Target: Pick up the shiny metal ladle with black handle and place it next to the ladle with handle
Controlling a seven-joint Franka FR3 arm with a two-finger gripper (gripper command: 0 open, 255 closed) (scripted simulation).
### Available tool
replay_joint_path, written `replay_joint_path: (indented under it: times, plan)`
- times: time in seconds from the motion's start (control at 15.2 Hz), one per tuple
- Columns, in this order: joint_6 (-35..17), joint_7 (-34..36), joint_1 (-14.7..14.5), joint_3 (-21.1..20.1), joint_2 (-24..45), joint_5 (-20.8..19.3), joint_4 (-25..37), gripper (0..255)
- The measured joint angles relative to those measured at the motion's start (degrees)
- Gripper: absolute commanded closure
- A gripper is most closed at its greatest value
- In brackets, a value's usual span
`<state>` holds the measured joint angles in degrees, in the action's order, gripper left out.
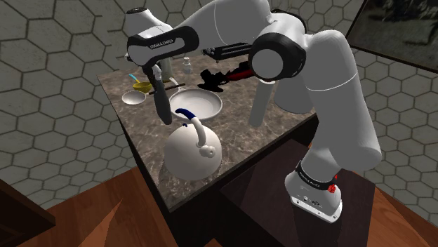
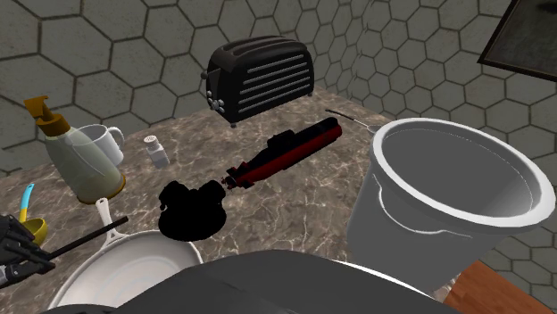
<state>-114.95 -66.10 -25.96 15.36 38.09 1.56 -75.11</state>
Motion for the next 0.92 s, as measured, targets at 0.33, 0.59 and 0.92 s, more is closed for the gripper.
replay_joint_path:
  times: [0.33,0.59,0.92]
  plan:
    - [-1.45,-0.08,0.11,0.03,0.13,0.31,-0.28,255]
    - [-1.38,-0.16,0.13,0.08,0.29,0.38,-0.05,0]
    - [-1.64,-0.49,0.26,0.21,-0.37,0.33,-1.06,0]
